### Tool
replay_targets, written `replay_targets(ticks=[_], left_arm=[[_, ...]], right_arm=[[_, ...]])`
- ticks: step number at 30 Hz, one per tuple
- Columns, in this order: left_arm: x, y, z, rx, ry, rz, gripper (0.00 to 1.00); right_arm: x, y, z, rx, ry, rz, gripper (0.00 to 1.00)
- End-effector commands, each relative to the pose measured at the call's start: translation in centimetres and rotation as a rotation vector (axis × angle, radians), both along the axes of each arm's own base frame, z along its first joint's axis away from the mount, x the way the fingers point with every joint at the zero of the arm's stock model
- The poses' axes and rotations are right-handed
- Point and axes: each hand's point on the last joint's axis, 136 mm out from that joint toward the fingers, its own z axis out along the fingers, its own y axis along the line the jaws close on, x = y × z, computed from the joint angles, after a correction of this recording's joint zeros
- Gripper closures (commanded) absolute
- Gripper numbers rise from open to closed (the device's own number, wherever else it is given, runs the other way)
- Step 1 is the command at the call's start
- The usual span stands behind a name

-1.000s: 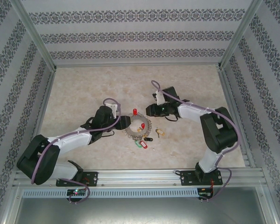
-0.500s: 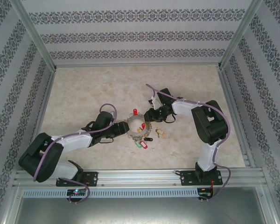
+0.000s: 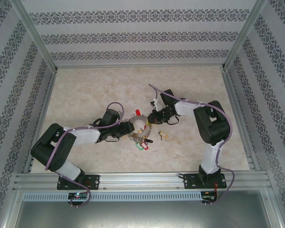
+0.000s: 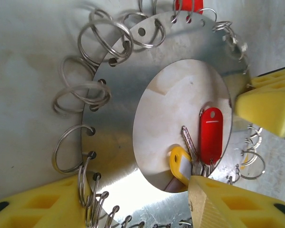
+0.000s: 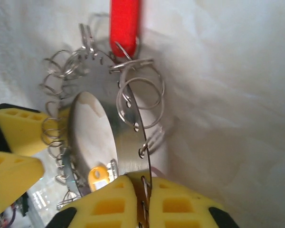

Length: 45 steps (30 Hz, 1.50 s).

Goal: Put the keys on the keyring

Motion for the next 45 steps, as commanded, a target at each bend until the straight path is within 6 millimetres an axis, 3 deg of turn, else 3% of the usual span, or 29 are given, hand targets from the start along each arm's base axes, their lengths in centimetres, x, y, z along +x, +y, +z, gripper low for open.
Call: replay_targets(ticks=[1,6,10,13,16,22,24,27,34,39,41,43,45], left_arm=[[2.0,-0.7,2.0,-0.014,-0.108,0.005,0.44],[2.5,0.9,4.7,0.017,-0.191,0.065,0.39],[2.7,2.4,7.4,-0.001,-0.261,0.126,0.30],[3.0,3.4,10.6,-0.053,-0.336,0.172,0.20],[3.5,3.8,15.1,-0.124,-0.450,0.183,0.10],[3.6,2.0,23.1,-0.246,-0.612,0.033,0.12],[3.6,1.7,24.5,-0.259,-0.635,0.007,0.14],[3.7,1.6,25.6,-0.289,-0.655,-0.010,0.22],[3.5,1.4,28.8,-0.347,-0.746,-0.041,0.69],[3.2,1.0,31.3,-0.343,-0.821,-0.098,0.92],[2.9,0.8,32.4,-0.343,-0.865,-0.128,0.99],[2.6,0.8,33.5,-0.343,-0.916,-0.147,1.00],[2.3,0.9,34.4,-0.343,-0.960,-0.152,1.00]], right_arm=[[-0.5,1.6,2.6,0.088,-0.017,0.040,0.99],[0.0,1.3,6.9,0.168,-0.078,0.018,1.00],[0.7,0.7,11.8,0.249,-0.159,-0.028,1.00],[1.2,0.2,16.0,0.320,-0.247,-0.060,1.00],[1.0,0.3,19.7,0.387,-0.311,-0.052,1.00],[0.4,0.5,24.6,0.470,-0.408,-0.012,1.00],[-0.1,0.6,25.9,0.496,-0.433,0.011,1.00],[-0.4,0.5,27.3,0.515,-0.466,0.021,1.00],[-1.1,0.2,29.4,0.523,-0.561,0.038,1.00],[-1.8,-0.3,30.3,0.511,-0.653,0.048,1.00],[-2.1,-0.5,30.5,0.503,-0.687,0.052,1.00],[-2.0,-1.0,30.7,0.472,-0.737,0.028,0.87],[-1.7,-1.7,30.9,0.432,-0.793,-0.010,0.85]])
